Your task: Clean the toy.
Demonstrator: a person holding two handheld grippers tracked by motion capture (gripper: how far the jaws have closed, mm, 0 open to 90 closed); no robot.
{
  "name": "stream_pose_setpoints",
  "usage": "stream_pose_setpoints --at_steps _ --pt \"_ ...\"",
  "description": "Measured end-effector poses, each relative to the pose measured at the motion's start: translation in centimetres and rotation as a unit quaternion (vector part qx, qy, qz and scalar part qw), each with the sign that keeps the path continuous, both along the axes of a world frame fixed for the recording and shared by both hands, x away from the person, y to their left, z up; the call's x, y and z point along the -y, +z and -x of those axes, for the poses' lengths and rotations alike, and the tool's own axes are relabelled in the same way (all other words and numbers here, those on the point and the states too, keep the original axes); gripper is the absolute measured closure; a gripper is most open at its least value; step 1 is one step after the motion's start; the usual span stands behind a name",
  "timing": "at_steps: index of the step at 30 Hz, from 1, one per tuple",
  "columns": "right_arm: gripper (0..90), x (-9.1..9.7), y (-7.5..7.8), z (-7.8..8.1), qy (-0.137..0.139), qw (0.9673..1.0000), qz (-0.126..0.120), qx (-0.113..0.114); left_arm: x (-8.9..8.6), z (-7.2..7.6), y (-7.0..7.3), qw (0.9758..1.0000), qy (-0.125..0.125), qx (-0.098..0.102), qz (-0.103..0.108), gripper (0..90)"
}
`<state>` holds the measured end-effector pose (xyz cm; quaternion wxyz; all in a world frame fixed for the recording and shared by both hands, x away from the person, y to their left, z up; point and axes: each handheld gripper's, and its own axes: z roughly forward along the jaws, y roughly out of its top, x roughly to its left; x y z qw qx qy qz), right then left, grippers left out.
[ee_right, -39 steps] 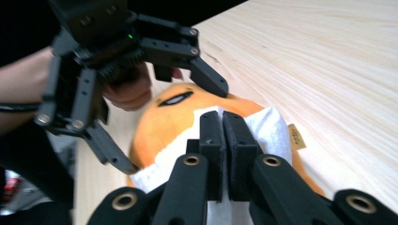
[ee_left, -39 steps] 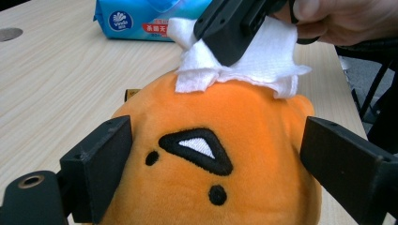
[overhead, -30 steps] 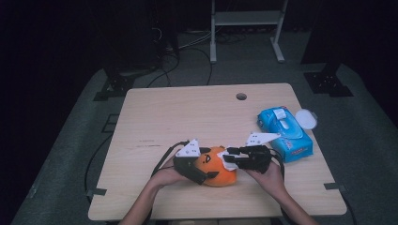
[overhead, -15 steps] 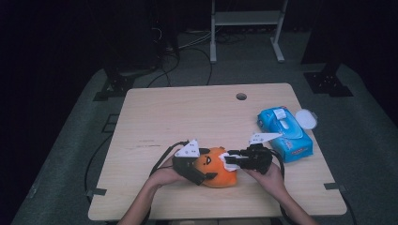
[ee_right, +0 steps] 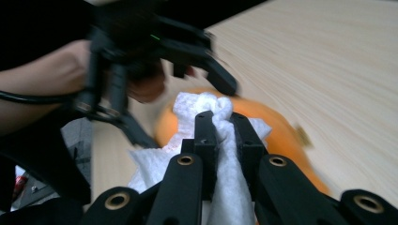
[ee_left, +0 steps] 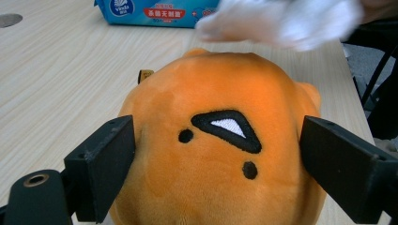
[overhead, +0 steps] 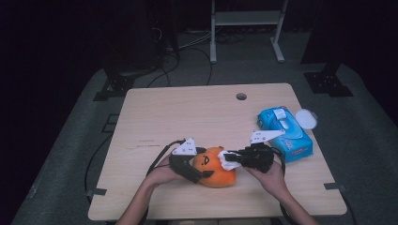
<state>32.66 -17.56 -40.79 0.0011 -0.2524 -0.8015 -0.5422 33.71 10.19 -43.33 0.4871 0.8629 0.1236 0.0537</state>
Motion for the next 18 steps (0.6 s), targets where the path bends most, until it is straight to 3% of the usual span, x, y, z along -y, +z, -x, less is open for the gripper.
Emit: stream_pose_setpoints --at_steps 3,7,9,12,14,16,18 --pt "82.5 -1.0 1.4 0.8 0.021 0.9996 -0.007 0.018 0.0 0.0 0.0 1.0000 0.001 0.001 0.002 11.5" --pt "82.6 -1.8 2.7 1.2 0.049 0.9973 -0.053 0.014 0.0 0.1 0.0 1.0000 0.000 0.003 0.001 11.5" --pt "82.6 -2.0 2.5 1.1 0.053 0.9969 -0.057 0.008 0.0 0.1 0.0 1.0000 -0.001 0.004 0.000 11.5" --pt "82.3 -2.3 1.0 0.4 0.036 0.9991 -0.020 0.003 0.0 0.1 -0.1 1.0000 0.000 0.003 0.002 11.5" --pt "81.4 -2.4 -0.1 0.1 0.012 0.9992 0.029 0.023 0.0 0.1 -0.1 1.0000 0.000 0.003 0.004 11.5" --pt "79.5 -2.2 -1.0 0.0 0.003 0.9986 0.037 0.037 0.2 0.1 -0.2 1.0000 0.000 0.004 0.002 11.5" --pt "71.3 -1.9 -1.3 0.2 -0.014 0.9974 0.042 0.057 0.2 0.1 -0.2 1.0000 -0.001 0.003 0.003 11.5"
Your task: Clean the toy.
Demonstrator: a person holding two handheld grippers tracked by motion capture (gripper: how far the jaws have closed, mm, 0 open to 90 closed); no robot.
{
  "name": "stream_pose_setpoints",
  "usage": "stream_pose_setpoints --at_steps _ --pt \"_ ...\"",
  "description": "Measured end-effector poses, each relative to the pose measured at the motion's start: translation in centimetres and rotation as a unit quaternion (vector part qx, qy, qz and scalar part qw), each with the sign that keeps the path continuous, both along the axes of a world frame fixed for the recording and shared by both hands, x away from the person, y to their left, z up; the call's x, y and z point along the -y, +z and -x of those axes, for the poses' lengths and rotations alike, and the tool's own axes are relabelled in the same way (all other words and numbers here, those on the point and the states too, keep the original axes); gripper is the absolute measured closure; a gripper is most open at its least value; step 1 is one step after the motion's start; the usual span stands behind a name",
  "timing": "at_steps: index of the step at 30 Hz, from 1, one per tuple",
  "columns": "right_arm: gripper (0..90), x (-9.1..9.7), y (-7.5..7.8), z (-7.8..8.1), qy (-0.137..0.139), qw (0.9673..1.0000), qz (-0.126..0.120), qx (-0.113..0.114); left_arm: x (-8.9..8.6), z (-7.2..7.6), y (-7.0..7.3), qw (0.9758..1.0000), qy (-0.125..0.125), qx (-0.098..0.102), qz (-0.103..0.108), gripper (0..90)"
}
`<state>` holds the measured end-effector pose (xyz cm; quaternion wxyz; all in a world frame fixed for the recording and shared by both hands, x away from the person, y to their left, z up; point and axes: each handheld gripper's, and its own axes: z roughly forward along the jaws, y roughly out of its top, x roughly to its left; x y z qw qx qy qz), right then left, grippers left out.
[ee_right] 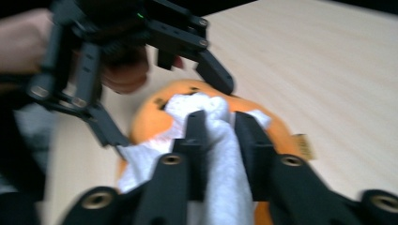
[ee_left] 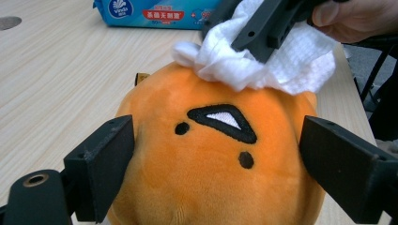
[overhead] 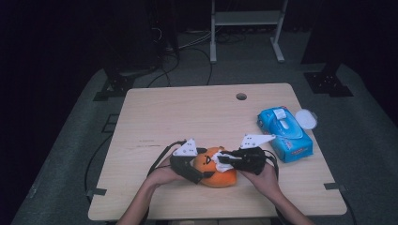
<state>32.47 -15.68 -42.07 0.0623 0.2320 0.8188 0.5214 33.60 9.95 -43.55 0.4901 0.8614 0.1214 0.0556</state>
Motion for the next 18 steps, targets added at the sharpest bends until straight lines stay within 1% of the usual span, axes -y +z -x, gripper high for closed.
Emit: stream_pose_setpoints --at_steps 1,2,3,8,9,11,14,15,17,18 --pt "69.6 0.0 0.0 0.2 -0.004 0.9998 0.010 0.015 0.0 0.0 0.0 1.0000 -0.001 0.000 -0.002 11.6" --pt "65.9 0.0 0.1 0.4 -0.007 0.9996 0.016 0.023 0.0 0.0 0.0 1.0000 -0.003 0.001 -0.004 11.9" --pt "64.3 0.0 0.1 0.5 -0.010 0.9992 0.022 0.031 0.0 0.1 0.0 1.0000 -0.003 0.002 -0.004 12.0" --pt "53.4 0.5 -0.1 0.7 -0.026 0.9986 0.030 0.036 0.1 0.2 0.0 0.9999 -0.005 0.001 -0.009 12.4" --pt "52.5 0.6 -0.2 0.7 -0.029 0.9986 0.029 0.034 0.0 0.2 0.0 1.0000 -0.005 0.000 -0.009 12.4" --pt "51.3 0.9 -0.4 0.6 -0.029 0.9991 0.022 0.024 0.0 0.2 0.0 0.9999 -0.005 -0.001 -0.009 12.5" --pt "51.3 1.2 -0.8 0.3 -0.029 0.9995 0.008 -0.006 0.0 0.2 -0.1 0.9999 -0.006 -0.001 -0.009 12.5" --pt "51.8 1.3 -0.9 0.2 -0.028 0.9996 0.004 -0.011 0.0 0.2 -0.1 0.9999 -0.007 -0.001 -0.009 12.5" --pt "57.3 1.4 -1.0 -0.1 -0.022 0.9992 -0.004 -0.033 0.0 0.2 0.0 0.9999 -0.010 0.000 -0.010 12.5" --pt "60.1 1.4 -1.1 -0.1 -0.018 0.9990 -0.006 -0.040 -0.1 0.2 0.0 0.9998 -0.014 0.001 -0.011 12.3"
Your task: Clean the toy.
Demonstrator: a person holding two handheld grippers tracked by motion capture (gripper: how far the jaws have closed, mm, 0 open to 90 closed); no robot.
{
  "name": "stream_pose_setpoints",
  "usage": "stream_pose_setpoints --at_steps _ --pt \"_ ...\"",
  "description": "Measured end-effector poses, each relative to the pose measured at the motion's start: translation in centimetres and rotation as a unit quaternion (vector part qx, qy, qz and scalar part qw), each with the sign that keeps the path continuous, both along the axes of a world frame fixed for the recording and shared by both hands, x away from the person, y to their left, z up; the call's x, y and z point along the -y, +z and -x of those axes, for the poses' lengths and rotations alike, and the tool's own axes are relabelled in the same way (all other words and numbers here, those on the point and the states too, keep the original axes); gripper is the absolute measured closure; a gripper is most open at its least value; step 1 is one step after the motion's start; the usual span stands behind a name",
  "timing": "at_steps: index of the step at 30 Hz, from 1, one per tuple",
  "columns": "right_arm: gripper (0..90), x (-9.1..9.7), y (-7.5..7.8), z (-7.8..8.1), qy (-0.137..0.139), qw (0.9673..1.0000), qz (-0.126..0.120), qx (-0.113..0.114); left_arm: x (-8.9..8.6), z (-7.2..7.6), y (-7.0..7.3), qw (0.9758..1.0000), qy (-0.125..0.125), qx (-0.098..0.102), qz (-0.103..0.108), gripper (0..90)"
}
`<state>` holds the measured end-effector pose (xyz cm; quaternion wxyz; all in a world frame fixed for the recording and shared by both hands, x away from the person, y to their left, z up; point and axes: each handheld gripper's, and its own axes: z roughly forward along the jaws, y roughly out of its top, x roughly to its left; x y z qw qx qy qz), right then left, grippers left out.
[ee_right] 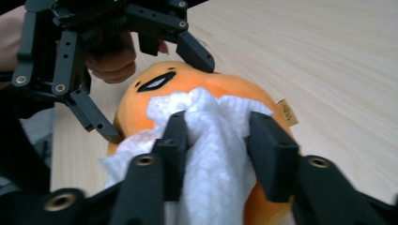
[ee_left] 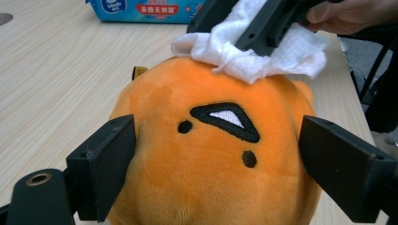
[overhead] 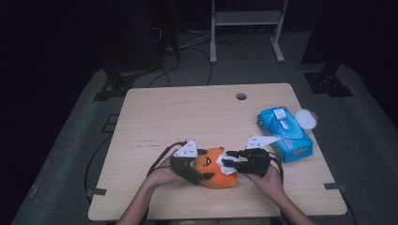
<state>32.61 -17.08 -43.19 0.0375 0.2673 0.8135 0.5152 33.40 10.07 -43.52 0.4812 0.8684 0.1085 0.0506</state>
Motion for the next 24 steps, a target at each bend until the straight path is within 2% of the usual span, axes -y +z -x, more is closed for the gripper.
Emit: stream_pose_setpoints --at_steps 6,8,9,11,13,16,18,19,24 --pt "73.8 0.4 -0.2 -0.3 0.018 0.9995 -0.018 -0.021 -0.9 0.2 0.2 0.9994 -0.035 -0.008 -0.003 11.2" --pt "77.6 0.5 -0.1 -0.5 0.016 0.9996 -0.013 -0.019 -0.9 0.3 0.1 0.9990 -0.042 -0.005 -0.013 11.6" --pt "78.2 0.5 0.0 -0.6 0.014 0.9997 -0.009 -0.017 -0.8 0.5 0.1 0.9986 -0.046 0.001 -0.026 12.1" --pt "79.5 0.3 0.2 -0.7 0.009 0.9999 0.000 -0.008 -0.8 0.6 0.0 0.9987 -0.036 0.012 -0.034 18.0" --pt "80.1 0.1 0.4 -0.6 0.007 1.0000 0.005 -0.004 -0.9 0.5 0.0 0.9991 -0.025 0.014 -0.033 23.1" --pt "80.8 -0.2 1.1 0.0 0.006 0.9998 0.008 0.016 -0.9 0.3 -0.1 0.9996 -0.003 0.011 -0.027 27.5" --pt "80.8 -0.5 1.6 0.6 0.012 0.9995 0.007 0.027 -1.0 0.0 -0.1 0.9997 0.018 -0.001 -0.018 29.3" --pt "80.8 -0.7 1.9 0.8 0.018 0.9993 0.007 0.031 -0.9 -0.2 -0.2 0.9994 0.030 -0.014 -0.010 29.7" --pt "80.7 -2.1 1.9 1.7 0.029 0.9966 0.046 0.062 -1.1 -0.7 -0.3 0.9975 0.050 -0.049 0.007 29.0"
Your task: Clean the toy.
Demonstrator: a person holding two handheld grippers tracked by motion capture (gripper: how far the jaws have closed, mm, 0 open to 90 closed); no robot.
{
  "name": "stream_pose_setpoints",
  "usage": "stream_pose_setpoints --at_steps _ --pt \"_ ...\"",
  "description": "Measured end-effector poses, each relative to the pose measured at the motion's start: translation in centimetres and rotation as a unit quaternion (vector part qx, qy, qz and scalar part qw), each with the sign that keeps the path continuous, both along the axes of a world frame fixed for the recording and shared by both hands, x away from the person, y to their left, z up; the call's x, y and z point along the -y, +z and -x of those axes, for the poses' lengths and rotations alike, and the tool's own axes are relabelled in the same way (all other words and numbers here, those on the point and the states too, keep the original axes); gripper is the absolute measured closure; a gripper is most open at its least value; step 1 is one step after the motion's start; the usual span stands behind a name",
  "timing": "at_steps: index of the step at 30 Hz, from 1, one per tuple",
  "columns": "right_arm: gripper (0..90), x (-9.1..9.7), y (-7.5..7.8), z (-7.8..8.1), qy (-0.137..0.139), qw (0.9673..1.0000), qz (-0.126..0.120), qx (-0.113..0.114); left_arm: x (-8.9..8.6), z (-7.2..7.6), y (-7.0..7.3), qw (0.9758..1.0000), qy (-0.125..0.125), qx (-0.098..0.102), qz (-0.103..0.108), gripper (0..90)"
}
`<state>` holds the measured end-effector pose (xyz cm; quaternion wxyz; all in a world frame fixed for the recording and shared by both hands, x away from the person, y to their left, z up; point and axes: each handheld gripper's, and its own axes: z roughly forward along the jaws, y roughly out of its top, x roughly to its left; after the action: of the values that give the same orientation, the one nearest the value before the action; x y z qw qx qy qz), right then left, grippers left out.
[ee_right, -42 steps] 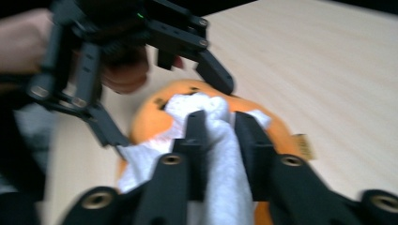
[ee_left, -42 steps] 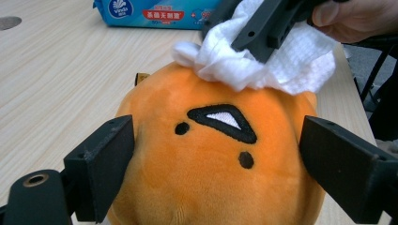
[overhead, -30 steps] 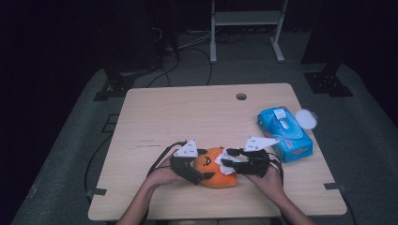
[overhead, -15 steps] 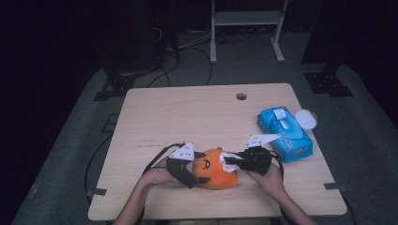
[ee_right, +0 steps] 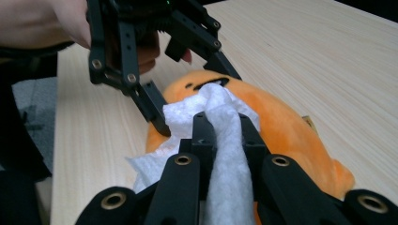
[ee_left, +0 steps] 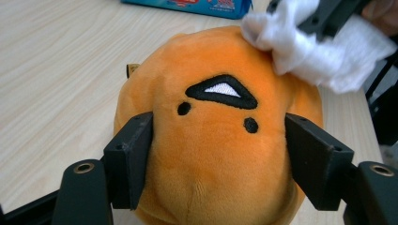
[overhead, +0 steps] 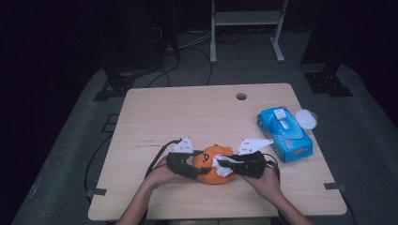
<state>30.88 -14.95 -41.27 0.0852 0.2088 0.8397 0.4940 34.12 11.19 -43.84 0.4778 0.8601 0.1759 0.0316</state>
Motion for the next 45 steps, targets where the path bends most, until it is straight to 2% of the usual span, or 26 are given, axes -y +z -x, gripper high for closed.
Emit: stream_pose_setpoints --at_steps 4,9,11,14,17,20,22,26,29,32,36,39,41,43,45 --pt "80.8 1.0 -0.3 -0.4 -0.015 0.9997 0.014 0.009 -0.2 -0.3 -0.2 0.9998 0.005 -0.012 0.016 27.9" --pt "80.8 2.7 -1.1 -0.8 -0.037 0.9992 0.004 -0.011 0.0 -0.1 -0.1 0.9994 -0.025 -0.002 0.024 15.6" --pt "80.7 2.8 -1.0 -0.8 -0.040 0.9991 0.003 -0.010 0.1 -0.1 -0.1 0.9995 -0.025 0.005 0.018 15.3" --pt "80.8 2.3 -0.5 -0.3 -0.039 0.9992 0.001 0.007 -0.1 -0.4 0.0 0.9997 -0.010 -0.002 0.022 24.1" --pt "80.7 1.1 -0.2 0.4 -0.012 0.9998 -0.004 0.017 0.0 -0.8 0.0 0.9995 0.000 -0.007 0.030 28.0" --pt "80.7 -0.3 -0.3 1.0 0.004 0.9991 0.019 0.038 0.0 -1.0 0.0 0.9996 0.005 -0.010 0.026 29.0" --pt "80.6 -0.3 -0.3 1.0 0.004 0.9988 0.021 0.043 -0.2 -1.1 -0.1 0.9994 0.008 -0.013 0.031 29.2" --pt "80.6 1.2 -0.5 0.3 -0.015 0.9993 0.010 0.032 -0.6 -1.5 -0.2 0.9989 0.013 -0.022 0.040 29.4" --pt "80.5 2.7 -0.8 -0.2 -0.041 0.9989 0.005 0.022 -0.8 -1.7 -0.3 0.9984 0.015 -0.030 0.046 29.3" --pt "80.5 4.0 -1.3 -0.6 -0.055 0.9985 -0.004 0.005 -0.7 -1.8 -0.3 0.9981 0.017 -0.032 0.049 29.2" --pt "80.4 3.3 -1.1 -0.2 -0.049 0.9987 -0.008 0.011 -0.6 -2.0 -0.4 0.9977 0.026 -0.036 0.051 28.9" --pt "80.2 1.9 -0.7 0.2 -0.025 0.9994 -0.015 0.019 -0.4 -1.9 -0.5 0.9970 0.036 -0.040 0.056 28.8" --pt "80.2 1.1 -0.6 0.4 -0.014 0.9994 -0.008 0.030 -0.3 -1.9 -0.4 0.9974 0.035 -0.037 0.051 28.6" --pt "80.3 0.8 -0.6 0.5 -0.013 0.9991 0.004 0.041 -0.4 -1.9 -0.4 0.9971 0.037 -0.038 0.054 28.3" --pt "80.3 1.2 -0.7 0.2 -0.021 0.9993 -0.002 0.031 -0.4 -1.9 -0.5 0.9967 0.038 -0.041 0.059 28.2"
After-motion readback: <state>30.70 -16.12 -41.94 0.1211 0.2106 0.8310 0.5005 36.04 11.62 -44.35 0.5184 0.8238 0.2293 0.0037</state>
